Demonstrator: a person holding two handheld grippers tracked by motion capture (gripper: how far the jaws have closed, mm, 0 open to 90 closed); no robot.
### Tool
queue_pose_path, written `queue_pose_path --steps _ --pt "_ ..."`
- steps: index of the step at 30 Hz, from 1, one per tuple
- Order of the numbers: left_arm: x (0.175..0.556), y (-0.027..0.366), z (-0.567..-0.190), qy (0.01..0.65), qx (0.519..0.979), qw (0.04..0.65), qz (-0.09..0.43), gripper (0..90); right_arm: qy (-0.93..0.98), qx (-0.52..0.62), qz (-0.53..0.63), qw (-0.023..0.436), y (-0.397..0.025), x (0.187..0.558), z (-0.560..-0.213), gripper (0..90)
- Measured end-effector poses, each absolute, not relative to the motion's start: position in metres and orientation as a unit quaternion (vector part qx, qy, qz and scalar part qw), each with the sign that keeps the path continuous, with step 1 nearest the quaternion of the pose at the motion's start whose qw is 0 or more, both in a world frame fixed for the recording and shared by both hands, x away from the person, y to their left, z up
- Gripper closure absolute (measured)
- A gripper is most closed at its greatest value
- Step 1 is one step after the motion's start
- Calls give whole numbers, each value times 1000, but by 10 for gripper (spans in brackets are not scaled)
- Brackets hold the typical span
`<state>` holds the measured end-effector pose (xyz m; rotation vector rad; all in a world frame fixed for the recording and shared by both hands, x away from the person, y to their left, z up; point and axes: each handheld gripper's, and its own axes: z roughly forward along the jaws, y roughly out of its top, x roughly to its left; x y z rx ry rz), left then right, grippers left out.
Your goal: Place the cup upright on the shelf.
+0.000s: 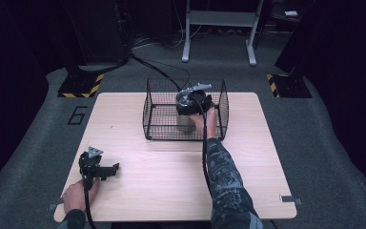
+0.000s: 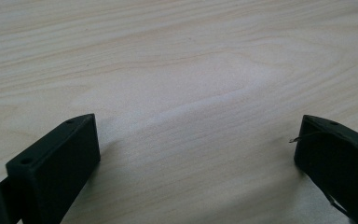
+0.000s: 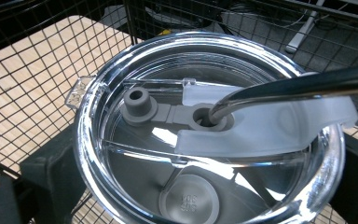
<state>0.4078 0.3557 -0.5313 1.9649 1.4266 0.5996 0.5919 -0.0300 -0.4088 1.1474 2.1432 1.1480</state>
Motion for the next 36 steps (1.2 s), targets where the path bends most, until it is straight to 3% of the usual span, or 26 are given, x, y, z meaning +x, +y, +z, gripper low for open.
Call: queue_pose_path --steps 17,24,36 --pt "408 356 -531 541 746 315 228 0 773 437 406 214 -28 591 -403 6" --pt "408 356 -532 542 745 316 229 0 778 450 401 177 -34 588 -396 0" --pt "408 356 -531 541 746 315 227 0 789 438 400 159 -59 552 -367 0"
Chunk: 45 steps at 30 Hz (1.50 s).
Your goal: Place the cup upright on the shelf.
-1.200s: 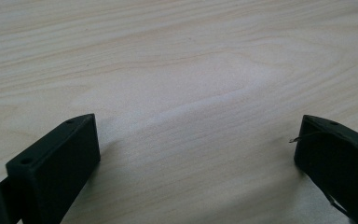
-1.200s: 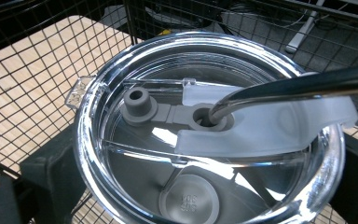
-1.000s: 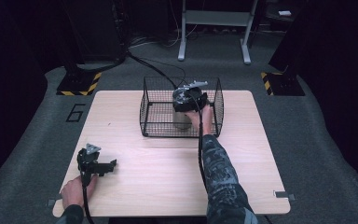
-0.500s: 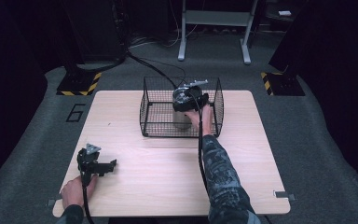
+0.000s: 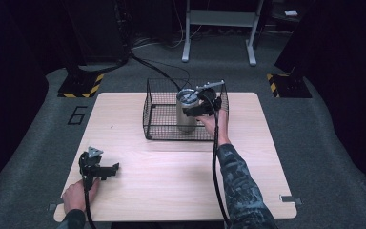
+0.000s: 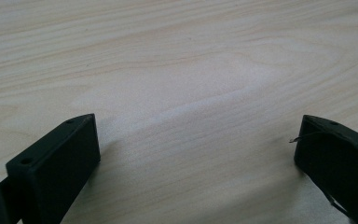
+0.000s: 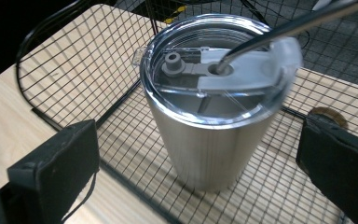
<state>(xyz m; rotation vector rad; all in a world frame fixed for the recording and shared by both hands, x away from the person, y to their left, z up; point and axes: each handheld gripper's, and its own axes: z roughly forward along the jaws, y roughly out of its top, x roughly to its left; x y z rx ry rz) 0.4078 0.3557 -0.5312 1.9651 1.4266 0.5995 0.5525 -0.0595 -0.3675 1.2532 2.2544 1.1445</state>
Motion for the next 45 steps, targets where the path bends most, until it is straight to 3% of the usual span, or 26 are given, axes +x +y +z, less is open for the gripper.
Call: queue_pose_path --steps 23,45 --pt "408 356 -531 541 746 315 228 0 800 409 398 185 -111 460 -353 0" --pt "408 356 -531 541 746 315 228 0 774 484 358 197 -197 402 -419 0"
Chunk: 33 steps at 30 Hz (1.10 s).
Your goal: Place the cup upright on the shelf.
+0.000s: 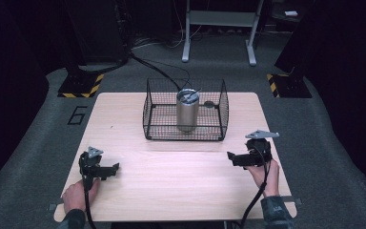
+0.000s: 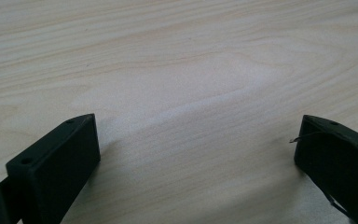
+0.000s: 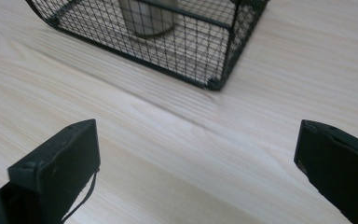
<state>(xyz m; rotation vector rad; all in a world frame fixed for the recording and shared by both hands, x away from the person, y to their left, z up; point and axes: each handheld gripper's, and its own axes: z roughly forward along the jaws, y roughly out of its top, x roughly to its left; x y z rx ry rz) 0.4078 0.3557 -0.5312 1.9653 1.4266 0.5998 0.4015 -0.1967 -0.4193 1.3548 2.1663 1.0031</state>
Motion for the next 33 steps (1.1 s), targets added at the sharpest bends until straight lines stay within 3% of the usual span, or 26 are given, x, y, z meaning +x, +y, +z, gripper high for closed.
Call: queue_pose_path --steps 9,20,24,33 --pt "408 356 -531 541 746 315 228 0 763 517 333 198 -218 386 -452 0" --pt "408 356 -531 541 746 315 227 0 742 574 289 192 -242 370 -517 0" --pt "408 356 -531 541 746 315 227 0 734 567 299 225 -245 364 -527 0" --pt "408 356 -531 538 747 314 231 0 738 550 314 233 -249 363 -531 0"
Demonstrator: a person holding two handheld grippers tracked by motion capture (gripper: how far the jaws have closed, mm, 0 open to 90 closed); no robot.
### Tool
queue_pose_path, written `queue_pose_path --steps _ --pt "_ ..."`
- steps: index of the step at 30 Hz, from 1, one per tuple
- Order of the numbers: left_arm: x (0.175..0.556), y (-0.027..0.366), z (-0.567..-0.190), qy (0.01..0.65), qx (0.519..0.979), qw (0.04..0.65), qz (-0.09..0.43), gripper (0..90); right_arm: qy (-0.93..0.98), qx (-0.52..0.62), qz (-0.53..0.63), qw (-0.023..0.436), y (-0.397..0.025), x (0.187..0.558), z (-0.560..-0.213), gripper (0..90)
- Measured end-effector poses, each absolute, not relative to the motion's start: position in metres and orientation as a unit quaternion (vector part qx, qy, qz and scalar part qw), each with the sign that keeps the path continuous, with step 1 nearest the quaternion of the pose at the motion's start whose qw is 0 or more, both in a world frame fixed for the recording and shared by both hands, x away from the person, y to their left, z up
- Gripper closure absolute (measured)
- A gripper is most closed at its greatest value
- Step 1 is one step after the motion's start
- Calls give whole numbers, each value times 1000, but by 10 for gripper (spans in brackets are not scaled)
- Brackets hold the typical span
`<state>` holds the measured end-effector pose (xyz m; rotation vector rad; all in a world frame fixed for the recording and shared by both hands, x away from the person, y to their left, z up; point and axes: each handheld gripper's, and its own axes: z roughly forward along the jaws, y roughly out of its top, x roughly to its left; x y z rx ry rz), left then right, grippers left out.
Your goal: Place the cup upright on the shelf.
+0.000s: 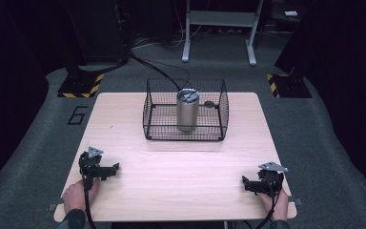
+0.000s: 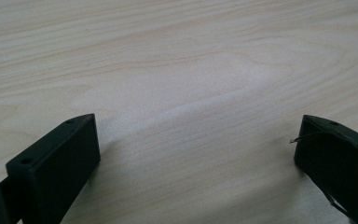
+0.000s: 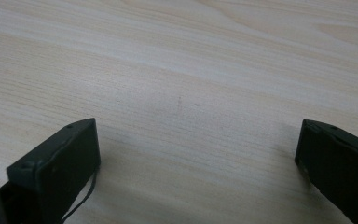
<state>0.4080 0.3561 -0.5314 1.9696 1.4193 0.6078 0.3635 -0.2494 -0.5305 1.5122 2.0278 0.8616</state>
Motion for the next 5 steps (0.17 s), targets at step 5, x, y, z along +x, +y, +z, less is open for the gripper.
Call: queue_pose_path --steps 5 --pt "408 356 -532 538 747 315 231 0 738 550 314 233 -249 363 -531 0"
